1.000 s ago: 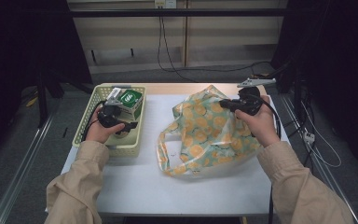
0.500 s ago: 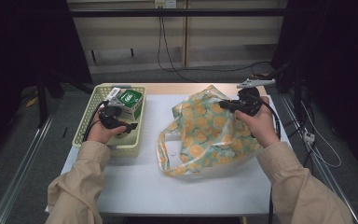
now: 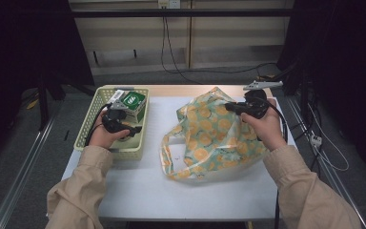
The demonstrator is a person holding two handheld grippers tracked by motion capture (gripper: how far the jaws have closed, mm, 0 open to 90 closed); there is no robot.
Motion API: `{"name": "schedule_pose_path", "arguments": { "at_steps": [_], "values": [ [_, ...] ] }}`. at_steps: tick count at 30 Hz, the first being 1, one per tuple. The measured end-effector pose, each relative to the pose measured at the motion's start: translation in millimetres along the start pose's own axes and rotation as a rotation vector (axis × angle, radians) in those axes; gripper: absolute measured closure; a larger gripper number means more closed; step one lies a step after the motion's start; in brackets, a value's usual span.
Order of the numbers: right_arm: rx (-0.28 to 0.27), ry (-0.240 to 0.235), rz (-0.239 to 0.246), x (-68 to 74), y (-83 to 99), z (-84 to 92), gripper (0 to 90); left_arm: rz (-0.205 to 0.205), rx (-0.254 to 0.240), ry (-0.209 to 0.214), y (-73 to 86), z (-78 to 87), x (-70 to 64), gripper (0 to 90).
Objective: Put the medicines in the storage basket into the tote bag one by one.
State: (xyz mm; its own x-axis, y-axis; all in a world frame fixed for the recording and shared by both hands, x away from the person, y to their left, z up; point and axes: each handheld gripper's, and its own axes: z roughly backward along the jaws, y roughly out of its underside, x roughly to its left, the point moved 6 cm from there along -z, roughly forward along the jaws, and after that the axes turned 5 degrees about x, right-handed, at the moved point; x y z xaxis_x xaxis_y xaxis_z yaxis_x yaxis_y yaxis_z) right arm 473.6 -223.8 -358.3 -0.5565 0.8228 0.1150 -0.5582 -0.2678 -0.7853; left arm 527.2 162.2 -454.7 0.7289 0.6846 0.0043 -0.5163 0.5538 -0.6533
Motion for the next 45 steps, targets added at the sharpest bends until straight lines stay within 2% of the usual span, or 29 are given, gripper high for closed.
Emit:
{"name": "schedule_pose_path", "arguments": {
  "at_steps": [3,6,9,12,18,21,22,23,29,30,33,36,38,39,40,43,45],
  "values": [
    [0.003,-0.004,0.003,2.1,-0.1,-2.3,90.0,0.015,0.044,-0.018,8.4,-4.7,4.2,10.1],
    [0.005,-0.008,0.005,3.8,-0.6,-4.3,90.0,0.026,0.063,-0.045,11.7,-7.2,7.8,9.7],
    [0.006,-0.007,0.005,3.2,-0.7,-5.1,90.0,0.039,0.063,-0.06,11.8,-8.6,11.0,9.6],
    [0.008,-0.008,0.001,2.6,0.0,-6.2,90.0,0.045,0.084,-0.088,13.8,-12.0,13.3,8.9],
    [0.009,-0.01,0.005,3.2,-0.1,-5.3,90.0,0.062,0.109,-0.109,16.4,-16.0,15.4,8.6],
    [0.009,-0.011,0.004,2.2,0.5,-4.7,90.0,0.095,0.095,-0.117,16.2,-16.5,16.3,8.6],
    [0.008,-0.01,0.003,1.8,0.7,-4.5,90.0,0.084,0.117,-0.119,17.8,-15.9,17.7,8.6],
    [0.009,-0.009,0.004,1.6,1.3,-4.5,90.0,0.092,0.117,-0.111,18.4,-16.9,16.9,8.6],
    [0.009,-0.01,0.002,1.7,2.2,-4.6,90.0,0.082,0.137,-0.133,20.0,-17.0,19.6,8.7],
    [0.008,-0.01,0.001,1.7,2.0,-4.4,90.0,0.096,0.128,-0.125,19.6,-18.2,18.2,8.8],
    [0.006,-0.013,0.002,1.5,2.0,-4.4,90.0,0.08,0.142,-0.136,20.2,-18.2,19.4,9.5],
    [0.009,-0.013,0.001,1.0,2.5,-4.7,90.0,0.098,0.155,-0.158,21.6,-18.3,22.2,10.3],
    [0.008,-0.012,-0.001,1.3,2.9,-4.9,90.0,0.096,0.154,-0.151,21.6,-18.8,22.1,10.1],
    [0.009,-0.014,0.0,1.5,3.2,-5.2,90.0,0.112,0.142,-0.151,21.3,-20.1,21.2,10.5],
    [0.01,-0.014,0.001,1.6,3.4,-5.3,90.0,0.096,0.163,-0.151,22.3,-19.4,22.3,10.3],
    [0.006,-0.018,0.001,1.9,3.3,-5.2,90.0,0.095,0.172,-0.151,23.0,-20.7,21.9,10.0],
    [0.007,-0.018,0.003,1.9,3.2,-4.9,90.0,0.078,0.191,-0.149,23.6,-22.4,20.6,10.8]
  ]
}}
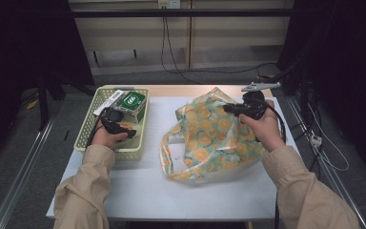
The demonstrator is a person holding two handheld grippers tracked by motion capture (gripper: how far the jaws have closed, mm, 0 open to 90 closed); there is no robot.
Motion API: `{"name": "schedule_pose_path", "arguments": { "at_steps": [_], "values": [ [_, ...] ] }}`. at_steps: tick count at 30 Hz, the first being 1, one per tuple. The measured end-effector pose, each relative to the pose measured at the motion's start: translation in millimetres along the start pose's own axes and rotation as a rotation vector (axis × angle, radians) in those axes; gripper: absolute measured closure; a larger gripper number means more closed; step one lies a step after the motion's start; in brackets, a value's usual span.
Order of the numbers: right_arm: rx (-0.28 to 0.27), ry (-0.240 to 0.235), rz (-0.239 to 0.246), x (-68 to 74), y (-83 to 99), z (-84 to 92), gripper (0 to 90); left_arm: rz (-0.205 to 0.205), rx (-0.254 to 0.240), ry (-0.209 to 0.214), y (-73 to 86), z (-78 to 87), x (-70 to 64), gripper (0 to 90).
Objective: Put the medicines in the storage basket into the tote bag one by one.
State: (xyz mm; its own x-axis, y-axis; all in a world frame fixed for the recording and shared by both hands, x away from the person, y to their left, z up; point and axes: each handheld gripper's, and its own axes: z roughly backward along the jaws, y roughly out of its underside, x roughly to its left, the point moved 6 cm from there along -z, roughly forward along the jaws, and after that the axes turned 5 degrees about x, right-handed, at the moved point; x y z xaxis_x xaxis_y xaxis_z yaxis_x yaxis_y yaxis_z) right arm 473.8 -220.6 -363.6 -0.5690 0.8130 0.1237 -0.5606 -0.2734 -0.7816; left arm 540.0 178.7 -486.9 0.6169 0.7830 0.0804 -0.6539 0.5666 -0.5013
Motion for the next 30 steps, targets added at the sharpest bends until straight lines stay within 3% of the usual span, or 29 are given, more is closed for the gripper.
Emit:
{"name": "schedule_pose_path", "arguments": {
  "at_steps": [5,8,15,19,23,27,30],
  "values": [
    [-0.002,0.001,0.004,0.3,-0.1,1.4,90.0,-0.028,0.048,0.001,1.5,-4.3,-2.8,12.0],
    [-0.004,0.003,0.0,-0.6,0.1,2.6,90.0,-0.04,0.046,0.038,1.2,-4.4,-5.3,19.7],
    [-0.007,0.005,0.002,-0.9,-0.3,3.1,90.0,-0.034,0.061,0.024,-0.5,-3.6,-6.7,20.7],
    [-0.005,0.002,0.003,0.0,-0.5,2.1,90.0,-0.015,0.066,0.041,-1.5,-0.3,-6.6,20.8],
    [-0.006,0.001,0.003,0.1,-0.9,0.7,90.0,0.044,0.055,0.072,-2.6,4.3,-5.2,20.9],
    [-0.006,-0.003,0.002,0.8,-0.9,-0.5,90.0,0.075,0.032,0.065,-5.0,9.6,-1.3,21.0],
    [-0.007,-0.004,0.0,0.7,-1.2,-0.5,90.0,0.097,-0.018,0.072,-9.3,15.4,1.0,21.0]
  ]
}}
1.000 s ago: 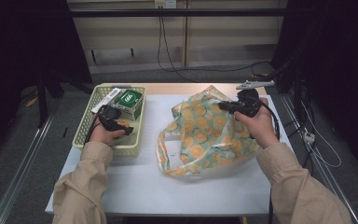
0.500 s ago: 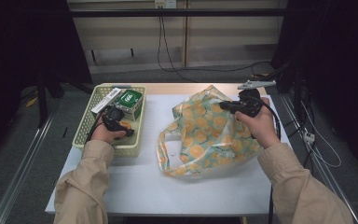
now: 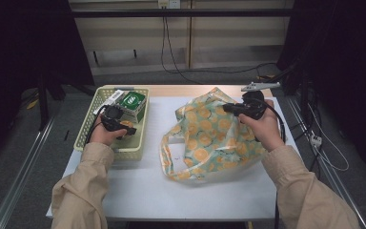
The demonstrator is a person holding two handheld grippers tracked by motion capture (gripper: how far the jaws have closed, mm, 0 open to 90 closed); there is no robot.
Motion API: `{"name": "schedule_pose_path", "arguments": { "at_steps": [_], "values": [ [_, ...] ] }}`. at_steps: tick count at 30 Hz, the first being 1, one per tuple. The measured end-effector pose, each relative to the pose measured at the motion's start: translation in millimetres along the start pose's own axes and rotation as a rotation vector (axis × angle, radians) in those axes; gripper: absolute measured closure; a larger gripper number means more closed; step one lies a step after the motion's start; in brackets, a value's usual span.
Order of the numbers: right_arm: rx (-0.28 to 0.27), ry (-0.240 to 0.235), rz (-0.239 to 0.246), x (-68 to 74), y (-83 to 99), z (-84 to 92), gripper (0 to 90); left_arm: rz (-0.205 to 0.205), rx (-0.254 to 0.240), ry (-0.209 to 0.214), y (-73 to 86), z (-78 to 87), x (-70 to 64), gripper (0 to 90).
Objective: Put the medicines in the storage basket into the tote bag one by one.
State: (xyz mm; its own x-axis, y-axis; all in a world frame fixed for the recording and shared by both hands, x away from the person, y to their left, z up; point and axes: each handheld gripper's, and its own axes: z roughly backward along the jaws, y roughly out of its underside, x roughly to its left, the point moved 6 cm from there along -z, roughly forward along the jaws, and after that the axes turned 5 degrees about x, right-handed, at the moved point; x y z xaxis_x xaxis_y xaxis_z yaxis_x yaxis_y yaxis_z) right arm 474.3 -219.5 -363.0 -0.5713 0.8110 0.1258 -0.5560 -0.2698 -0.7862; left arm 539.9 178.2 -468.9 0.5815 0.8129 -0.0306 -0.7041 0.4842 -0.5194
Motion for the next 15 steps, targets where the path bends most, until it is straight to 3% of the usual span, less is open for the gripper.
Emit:
{"name": "schedule_pose_path", "arguments": {
  "at_steps": [3,5,7,9,13,15],
  "values": [
    [0.0,0.002,-0.003,-0.9,0.3,-0.5,90.0,0.004,-0.052,-0.005,-5.7,5.4,0.2,21.1],
    [0.0,-0.002,-0.007,-1.5,0.4,-1.3,90.0,0.013,-0.057,0.009,-10.2,9.0,-2.0,21.1],
    [-0.001,-0.001,-0.009,-2.2,0.4,-2.1,90.0,-0.005,-0.05,0.025,-14.7,11.6,-6.0,21.0],
    [-0.002,-0.003,-0.012,-2.1,0.1,-3.0,90.0,0.003,-0.053,0.02,-19.1,14.3,-8.8,21.1],
    [-0.001,-0.008,-0.013,-1.1,0.0,-3.4,90.0,-0.019,-0.041,0.033,-25.3,23.3,-12.2,21.1],
    [-0.002,-0.007,-0.011,-1.1,0.3,-3.4,90.0,0.011,-0.059,0.047,-27.6,26.7,-16.0,21.1]
  ]
}}
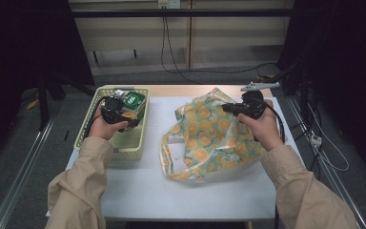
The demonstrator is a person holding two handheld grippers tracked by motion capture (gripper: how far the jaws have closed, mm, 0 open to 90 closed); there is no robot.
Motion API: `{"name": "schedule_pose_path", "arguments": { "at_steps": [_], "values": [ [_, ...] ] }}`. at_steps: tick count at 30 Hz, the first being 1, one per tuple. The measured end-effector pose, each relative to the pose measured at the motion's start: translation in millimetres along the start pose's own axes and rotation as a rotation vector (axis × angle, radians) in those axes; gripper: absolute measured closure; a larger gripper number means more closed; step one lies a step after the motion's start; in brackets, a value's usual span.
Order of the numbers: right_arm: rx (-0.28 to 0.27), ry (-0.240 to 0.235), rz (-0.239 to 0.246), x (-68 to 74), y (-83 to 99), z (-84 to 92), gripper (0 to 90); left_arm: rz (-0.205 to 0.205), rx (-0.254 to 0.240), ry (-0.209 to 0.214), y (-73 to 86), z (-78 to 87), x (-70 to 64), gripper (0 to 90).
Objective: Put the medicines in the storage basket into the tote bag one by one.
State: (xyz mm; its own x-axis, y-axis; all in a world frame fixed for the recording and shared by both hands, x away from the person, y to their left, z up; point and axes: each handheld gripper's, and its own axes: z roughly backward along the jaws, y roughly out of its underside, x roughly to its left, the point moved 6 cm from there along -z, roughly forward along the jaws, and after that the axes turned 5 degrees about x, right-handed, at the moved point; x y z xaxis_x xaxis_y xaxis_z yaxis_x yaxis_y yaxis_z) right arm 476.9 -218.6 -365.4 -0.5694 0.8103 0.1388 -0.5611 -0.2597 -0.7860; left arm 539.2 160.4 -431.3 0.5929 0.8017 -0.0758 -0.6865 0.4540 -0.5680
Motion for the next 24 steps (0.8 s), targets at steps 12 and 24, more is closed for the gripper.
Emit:
{"name": "schedule_pose_path", "arguments": {
  "at_steps": [12,24],
  "values": [
    [0.009,0.01,-0.01,-2.5,4.3,-3.0,90.0,-0.09,-0.036,0.074,-21.7,30.8,-33.9,21.1],
    [0.007,0.04,-0.046,-19.3,11.6,-3.9,90.0,-0.195,-0.081,0.199,-40.1,25.1,-98.7,21.1]
  ]
}}
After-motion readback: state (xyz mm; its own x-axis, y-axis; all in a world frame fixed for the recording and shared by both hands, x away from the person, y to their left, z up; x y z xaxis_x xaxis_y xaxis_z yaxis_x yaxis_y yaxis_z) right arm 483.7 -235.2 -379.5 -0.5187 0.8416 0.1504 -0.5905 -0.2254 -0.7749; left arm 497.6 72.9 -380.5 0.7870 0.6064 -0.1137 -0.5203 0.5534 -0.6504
